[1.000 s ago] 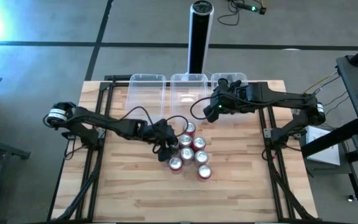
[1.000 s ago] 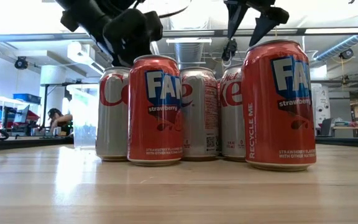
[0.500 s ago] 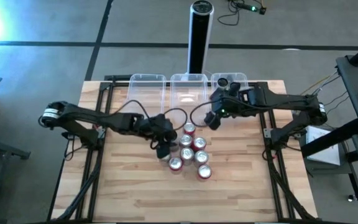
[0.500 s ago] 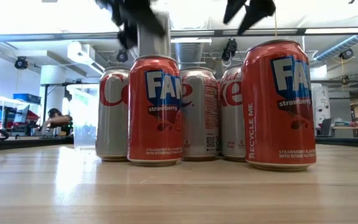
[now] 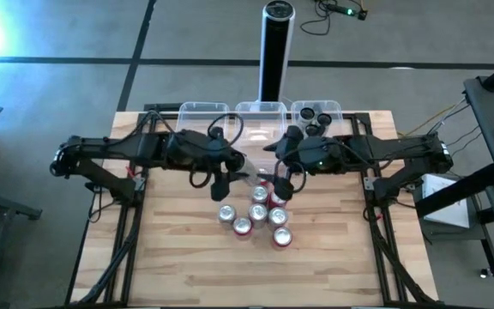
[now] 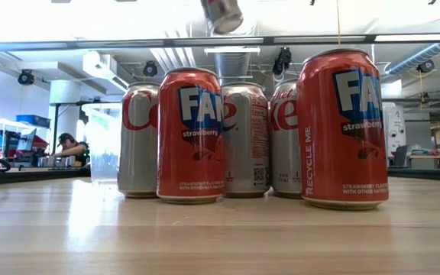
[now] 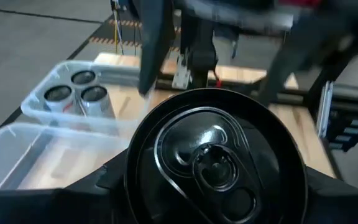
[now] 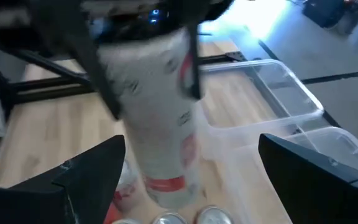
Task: Sort soda cans
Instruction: Put the white-pink soda can into the right white bin
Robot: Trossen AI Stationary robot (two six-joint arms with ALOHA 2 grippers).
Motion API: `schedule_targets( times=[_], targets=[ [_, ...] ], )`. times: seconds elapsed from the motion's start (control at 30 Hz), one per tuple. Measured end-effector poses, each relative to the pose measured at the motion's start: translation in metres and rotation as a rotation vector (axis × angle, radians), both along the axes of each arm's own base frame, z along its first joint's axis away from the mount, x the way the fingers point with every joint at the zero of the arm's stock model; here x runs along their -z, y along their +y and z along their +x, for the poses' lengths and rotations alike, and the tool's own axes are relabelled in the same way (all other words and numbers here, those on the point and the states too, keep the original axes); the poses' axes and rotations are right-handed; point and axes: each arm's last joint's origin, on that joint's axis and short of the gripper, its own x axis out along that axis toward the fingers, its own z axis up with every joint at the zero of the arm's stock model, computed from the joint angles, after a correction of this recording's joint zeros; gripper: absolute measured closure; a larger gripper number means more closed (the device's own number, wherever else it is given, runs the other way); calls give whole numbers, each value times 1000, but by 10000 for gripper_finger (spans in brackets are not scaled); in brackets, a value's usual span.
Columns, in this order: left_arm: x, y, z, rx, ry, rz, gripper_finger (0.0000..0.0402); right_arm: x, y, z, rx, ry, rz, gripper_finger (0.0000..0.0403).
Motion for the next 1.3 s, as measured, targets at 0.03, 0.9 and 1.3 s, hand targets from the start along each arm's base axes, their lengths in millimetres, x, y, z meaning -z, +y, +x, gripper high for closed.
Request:
schedule_targets(
  times=[0.03, 0.9, 1.3],
  targets=[
    [-3, 1, 1, -8, -10, -9, 170, 0, 0, 0, -3, 2, -5, 39],
    [-24, 4, 56, -18, -77, -32, 166, 3, -2, 3, 12, 2, 33, 111],
    [-39, 4, 31, 42, -76, 1, 104, -3, -3, -4, 5, -17, 41, 158]
  ],
)
